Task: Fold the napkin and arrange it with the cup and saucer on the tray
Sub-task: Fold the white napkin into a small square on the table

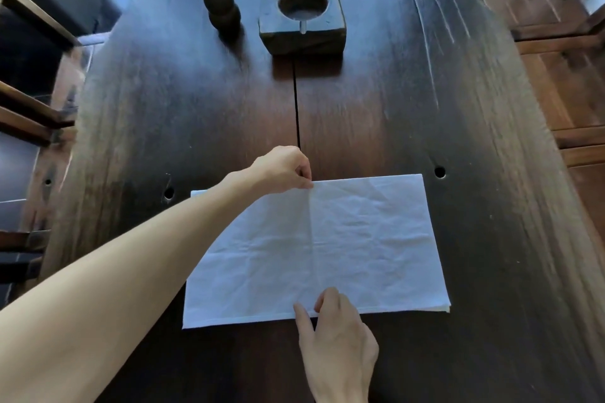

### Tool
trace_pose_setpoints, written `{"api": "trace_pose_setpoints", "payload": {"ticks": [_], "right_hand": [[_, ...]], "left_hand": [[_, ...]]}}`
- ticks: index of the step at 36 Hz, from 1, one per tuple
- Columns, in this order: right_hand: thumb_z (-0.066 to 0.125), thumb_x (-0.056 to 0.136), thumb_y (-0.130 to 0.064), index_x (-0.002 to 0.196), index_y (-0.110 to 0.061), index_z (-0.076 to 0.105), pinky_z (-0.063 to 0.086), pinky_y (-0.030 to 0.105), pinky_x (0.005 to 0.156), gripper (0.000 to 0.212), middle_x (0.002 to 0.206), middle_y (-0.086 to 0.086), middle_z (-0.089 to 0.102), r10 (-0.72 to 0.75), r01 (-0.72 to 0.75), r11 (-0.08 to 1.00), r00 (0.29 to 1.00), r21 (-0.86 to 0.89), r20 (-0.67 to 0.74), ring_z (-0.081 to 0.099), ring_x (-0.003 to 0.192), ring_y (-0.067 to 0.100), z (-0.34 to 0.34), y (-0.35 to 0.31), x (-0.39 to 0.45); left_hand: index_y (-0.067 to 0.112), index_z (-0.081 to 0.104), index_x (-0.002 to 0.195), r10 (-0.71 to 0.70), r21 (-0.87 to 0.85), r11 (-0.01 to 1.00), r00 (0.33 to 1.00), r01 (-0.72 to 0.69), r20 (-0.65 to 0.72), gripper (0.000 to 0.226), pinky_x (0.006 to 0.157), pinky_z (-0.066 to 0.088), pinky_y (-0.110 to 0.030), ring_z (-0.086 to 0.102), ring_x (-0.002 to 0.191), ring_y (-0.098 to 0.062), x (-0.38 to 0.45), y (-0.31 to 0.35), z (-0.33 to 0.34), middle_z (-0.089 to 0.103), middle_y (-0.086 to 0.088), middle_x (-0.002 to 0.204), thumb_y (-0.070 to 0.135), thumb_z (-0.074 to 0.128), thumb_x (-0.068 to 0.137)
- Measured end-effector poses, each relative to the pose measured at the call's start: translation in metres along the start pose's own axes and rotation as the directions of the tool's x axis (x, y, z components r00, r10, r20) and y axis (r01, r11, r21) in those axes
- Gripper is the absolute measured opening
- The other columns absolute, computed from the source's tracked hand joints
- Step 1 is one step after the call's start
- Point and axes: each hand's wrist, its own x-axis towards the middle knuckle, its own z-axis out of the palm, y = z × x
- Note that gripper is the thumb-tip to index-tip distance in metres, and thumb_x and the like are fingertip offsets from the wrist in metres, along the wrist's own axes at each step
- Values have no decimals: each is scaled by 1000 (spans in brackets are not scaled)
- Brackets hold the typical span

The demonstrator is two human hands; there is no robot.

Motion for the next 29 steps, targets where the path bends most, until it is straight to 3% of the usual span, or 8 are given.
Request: {"api": "trace_pose_setpoints", "payload": {"ticks": [5,8,14,18,21,24,26,29], "right_hand": [[49,84,-54,72,-22,51,40,32,52,35,66,-7,48,5,-4,1000,995,10,-95,55,58,17,6,8,1],[51,84,-54,74,-22,54,39,33,56,33,71,-7,49,-2,2,1000,992,0,-128,54,62,19,9,12,4],[54,84,-52,83,-21,60,39,34,59,33,77,-7,52,49,-44,999,982,30,-180,57,68,20,11,14,10],[53,83,-53,87,-20,63,37,35,59,35,80,-6,54,103,-95,994,975,49,-199,60,72,21,13,9,9],[55,79,-55,90,-19,63,37,35,60,38,83,-5,55,172,-155,983,964,95,-203,60,73,22,16,4,7],[66,74,-50,91,-18,65,39,36,62,36,83,-3,56,219,-199,974,952,110,-215,62,73,24,20,1,5],[61,76,-52,91,-18,66,36,35,64,38,83,-2,56,233,-213,971,944,109,-234,63,74,25,22,-1,5],[55,78,-54,92,-16,68,31,35,66,43,81,-1,56,241,-213,968,936,132,-257,63,72,26,27,-2,4]], "left_hand": [[20,71,87,15,25,1000,1000,-15,-10,7,76,50,-39,51,90,-15,9,-5,-2,51,11,84,28,71,86],[22,65,89,78,80,994,996,-74,-50,10,73,41,-35,44,94,-13,12,-9,1,46,10,92,28,71,85],[32,65,79,153,-63,985,982,-161,-109,21,79,52,-46,47,79,-5,14,-17,0,47,10,85,18,79,73],[49,75,88,231,-88,968,972,-233,-30,31,88,50,-47,47,89,-7,12,-18,0,50,14,87,22,83,74],[47,77,94,244,-57,968,970,-243,5,36,92,46,-44,45,99,-15,10,-22,-4,46,14,92,21,86,71],[42,78,98,241,-49,969,971,-240,3,40,85,44,-34,43,96,-14,12,-25,-11,45,6,97,18,87,68],[39,79,100,246,-52,968,969,-245,14,41,80,39,-28,42,92,-13,14,-26,-15,43,5,96,16,88,67],[40,79,99,250,-43,968,968,-249,15,42,77,41,-30,42,89,-14,16,-27,-15,42,5,94,17,88,65]]}}
